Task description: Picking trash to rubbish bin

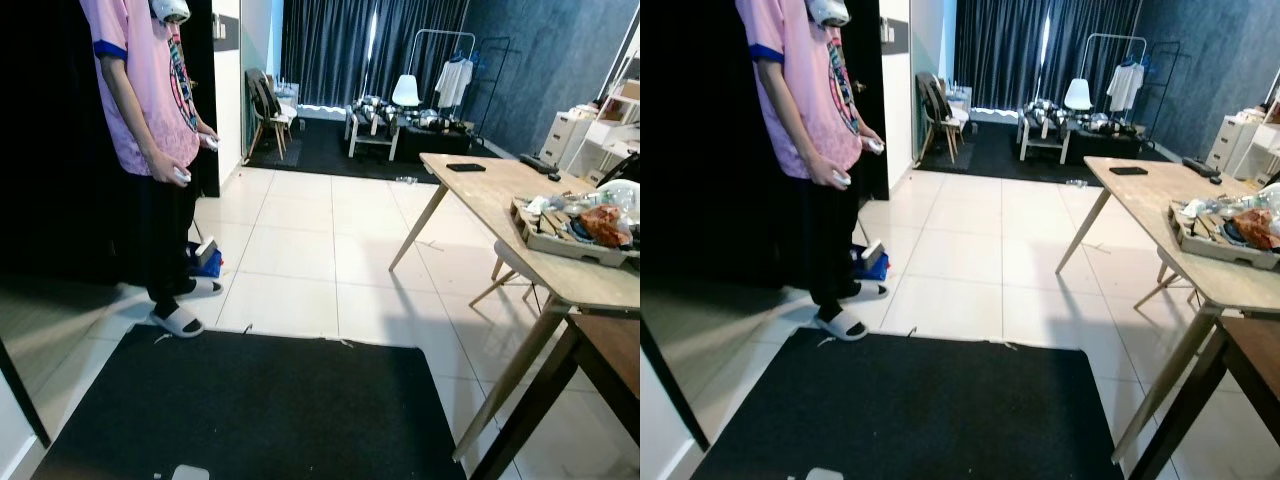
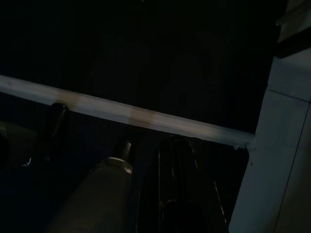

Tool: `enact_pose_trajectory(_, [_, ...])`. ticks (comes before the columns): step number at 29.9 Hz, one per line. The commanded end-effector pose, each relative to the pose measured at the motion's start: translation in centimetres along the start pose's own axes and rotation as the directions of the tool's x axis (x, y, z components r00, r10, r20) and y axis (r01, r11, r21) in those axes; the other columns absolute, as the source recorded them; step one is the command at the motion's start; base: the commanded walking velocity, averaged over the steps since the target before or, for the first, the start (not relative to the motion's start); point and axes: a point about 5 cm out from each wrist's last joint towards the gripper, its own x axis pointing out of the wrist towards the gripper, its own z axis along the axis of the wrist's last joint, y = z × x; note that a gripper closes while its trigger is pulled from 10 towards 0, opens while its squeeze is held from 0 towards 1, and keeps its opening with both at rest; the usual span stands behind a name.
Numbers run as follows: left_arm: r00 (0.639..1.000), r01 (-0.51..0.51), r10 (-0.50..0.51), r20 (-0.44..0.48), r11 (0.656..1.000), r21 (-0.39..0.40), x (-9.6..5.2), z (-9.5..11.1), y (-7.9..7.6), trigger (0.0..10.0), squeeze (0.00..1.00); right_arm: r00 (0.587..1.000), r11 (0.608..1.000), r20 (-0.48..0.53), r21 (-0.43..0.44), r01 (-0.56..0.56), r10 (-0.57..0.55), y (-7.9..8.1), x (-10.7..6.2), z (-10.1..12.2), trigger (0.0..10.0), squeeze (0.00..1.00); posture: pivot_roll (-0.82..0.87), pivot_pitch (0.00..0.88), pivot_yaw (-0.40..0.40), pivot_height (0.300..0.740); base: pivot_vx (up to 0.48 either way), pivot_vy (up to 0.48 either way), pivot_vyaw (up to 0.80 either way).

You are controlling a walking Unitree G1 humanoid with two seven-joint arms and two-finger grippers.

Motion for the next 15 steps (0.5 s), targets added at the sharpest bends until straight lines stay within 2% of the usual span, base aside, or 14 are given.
enact_pose_trajectory(1, [1.0,0.01,-0.01,-0.002,1.0,-0.016,-0.04,-0.16,-0.28,10.0,0.0,1.0,1.0,-0.023,0.016,0.008,-0.008,-0.26,-0.13,-0.6,10.0,0.0,-0.04,0.071,-0.067,0.74,0.352,0.0,0.0])
enact_pose_trajectory(15, [1.0,0.017,-0.017,0.001,1.0,-0.017,-0.02,-0.08,-0.31,10.0,0.0,1.0,1.0,-0.022,0.018,0.008,-0.008,-0.27,-0.12,-0.55,10.0,0.0,-0.04,0.069,-0.067,0.74,0.352,0.0,0.0])
